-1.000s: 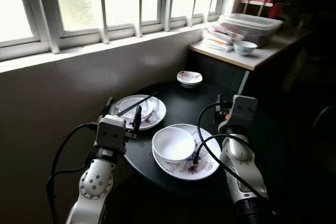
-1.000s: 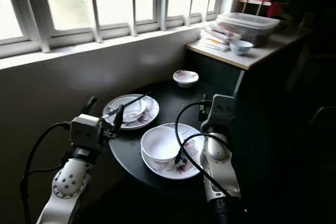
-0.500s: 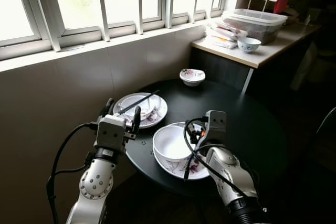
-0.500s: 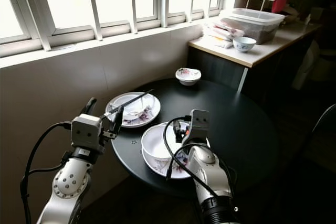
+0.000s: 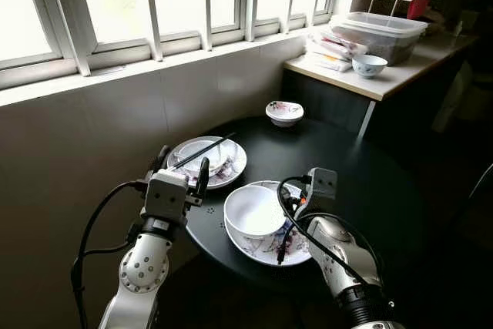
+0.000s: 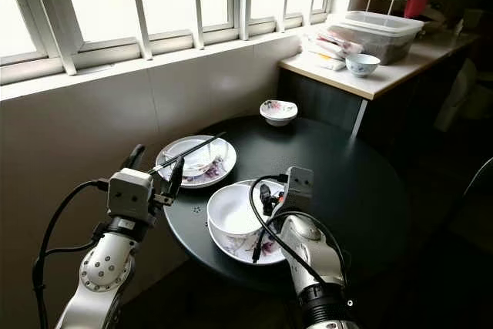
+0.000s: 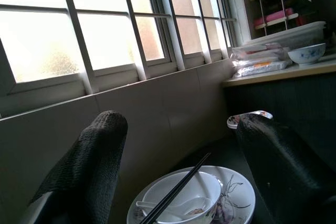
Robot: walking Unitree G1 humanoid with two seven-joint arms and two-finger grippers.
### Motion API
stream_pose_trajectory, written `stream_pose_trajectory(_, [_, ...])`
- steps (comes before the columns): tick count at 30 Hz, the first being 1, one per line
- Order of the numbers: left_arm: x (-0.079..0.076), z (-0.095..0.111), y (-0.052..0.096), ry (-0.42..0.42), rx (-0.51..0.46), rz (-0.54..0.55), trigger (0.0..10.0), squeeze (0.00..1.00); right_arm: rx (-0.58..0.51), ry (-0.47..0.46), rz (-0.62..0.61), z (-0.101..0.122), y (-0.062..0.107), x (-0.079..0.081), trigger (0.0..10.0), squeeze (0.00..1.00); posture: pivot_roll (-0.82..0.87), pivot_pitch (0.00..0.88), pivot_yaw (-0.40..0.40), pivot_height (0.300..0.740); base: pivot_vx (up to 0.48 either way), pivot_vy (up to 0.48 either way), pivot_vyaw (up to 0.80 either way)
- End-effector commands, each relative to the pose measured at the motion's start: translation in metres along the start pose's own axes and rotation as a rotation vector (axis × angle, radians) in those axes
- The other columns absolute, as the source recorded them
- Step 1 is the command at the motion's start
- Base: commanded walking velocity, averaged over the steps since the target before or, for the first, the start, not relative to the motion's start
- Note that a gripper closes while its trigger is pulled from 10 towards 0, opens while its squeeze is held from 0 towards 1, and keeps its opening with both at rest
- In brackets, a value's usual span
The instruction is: Kitchen organization
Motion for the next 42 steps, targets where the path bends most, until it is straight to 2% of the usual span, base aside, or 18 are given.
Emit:
stream_pose_trajectory(1, [-0.001, -0.002, -0.001, -0.008, 0.013, -0.008, 10.0, 0.00, 0.072, -0.062, 0.014, -0.012, -0.001, 0.002, 10.0, 0.00, 0.06, 0.000, -0.031, 0.740, 0.000, 0.000, 0.00])
stream_pose_trajectory(5, [-0.001, -0.002, -0.001, -0.010, 0.011, -0.005, 10.0, 0.00, 0.107, -0.117, 0.006, -0.019, -0.001, 0.001, 10.0, 0.00, 0.06, 0.000, -0.031, 0.740, 0.000, 0.000, 0.00])
stream_pose_trajectory(12, [0.001, -0.001, -0.001, -0.014, 0.011, 0.003, 10.0, 0.00, 0.142, -0.154, 0.023, -0.026, -0.001, 0.004, 10.0, 0.00, 0.06, 0.000, -0.033, 0.740, 0.000, 0.000, 0.00])
stream_pose_trajectory(18, [0.001, -0.002, -0.001, -0.018, 0.015, 0.003, 10.0, 0.00, 0.205, -0.248, 0.056, -0.035, 0.000, 0.010, 10.0, 0.00, 0.06, 0.000, -0.031, 0.740, 0.000, 0.000, 0.00])
stream_pose_trajectory(19, [0.001, -0.003, -0.001, -0.018, 0.017, 0.002, 10.0, 0.00, 0.224, -0.254, 0.075, -0.037, 0.000, 0.013, 9.2, 0.00, 0.06, 0.000, -0.031, 0.740, 0.000, 0.000, 0.00])
stream_pose_trajectory(20, [0.001, -0.003, -0.001, -0.018, 0.018, 0.001, 10.0, 0.00, 0.236, -0.250, 0.080, -0.038, 0.000, 0.014, 7.8, 0.00, 0.06, 0.000, -0.031, 0.740, 0.000, 0.000, 0.00])
stream_pose_trajectory(21, [0.000, -0.004, -0.001, -0.019, 0.020, 0.000, 10.0, 0.00, 0.252, -0.246, 0.082, -0.041, 0.001, 0.015, 4.4, 0.00, 0.06, 0.000, -0.031, 0.740, 0.000, 0.000, 0.00])
stream_pose_trajectory(22, [0.000, -0.004, -0.001, -0.019, 0.021, -0.001, 10.0, 0.00, 0.263, -0.243, 0.083, -0.043, 0.001, 0.016, 4.4, 0.00, 0.06, 0.000, -0.031, 0.740, 0.000, 0.000, 0.00])
stream_pose_trajectory(23, [0.000, -0.004, -0.001, -0.020, 0.023, -0.002, 10.0, 0.00, 0.273, -0.262, 0.076, -0.046, 0.001, 0.015, 0.0, 0.00, 0.06, 0.000, -0.032, 0.740, 0.000, 0.000, 0.00])
stream_pose_trajectory(26, [0.000, -0.004, -0.001, -0.021, 0.025, -0.001, 10.0, 0.00, 0.273, -0.287, 0.066, -0.046, 0.001, 0.014, 0.0, 0.00, 0.06, 0.000, -0.032, 0.740, 0.000, 0.000, 0.00])
stream_pose_trajectory(37, [0.001, -0.007, 0.000, -0.025, 0.038, -0.001, 10.0, 0.00, 0.264, -0.288, 0.049, -0.044, 0.002, 0.010, 0.0, 0.00, 0.06, 0.000, -0.030, 0.740, 0.000, 0.000, 0.00])
stream_pose_trajectory(40, [0.001, -0.007, 0.000, -0.026, 0.039, 0.000, 10.0, 0.00, 0.233, -0.292, 0.037, -0.039, 0.002, 0.006, 0.0, 0.00, 0.06, 0.000, -0.030, 0.740, 0.000, 0.000, 0.00])
stream_pose_trajectory(42, [0.002, -0.007, 0.000, -0.027, 0.040, 0.004, 10.0, 0.00, 0.160, -0.283, 0.022, -0.027, 0.000, 0.002, 0.0, 0.00, 0.06, 0.000, -0.031, 0.740, 0.000, 0.000, 0.00])
Point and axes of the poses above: a point about 5 cm out from each wrist's last joint towards the gripper, its own y axis pointing back from the gripper into the wrist, its own z axis along the axis of the wrist's last joint, x = y × z, the point moved 4 cm from there along -y, pointing out of the wrist towards the gripper, and after that the axes turned 2 degrees about -y, right-handed, at the moved point
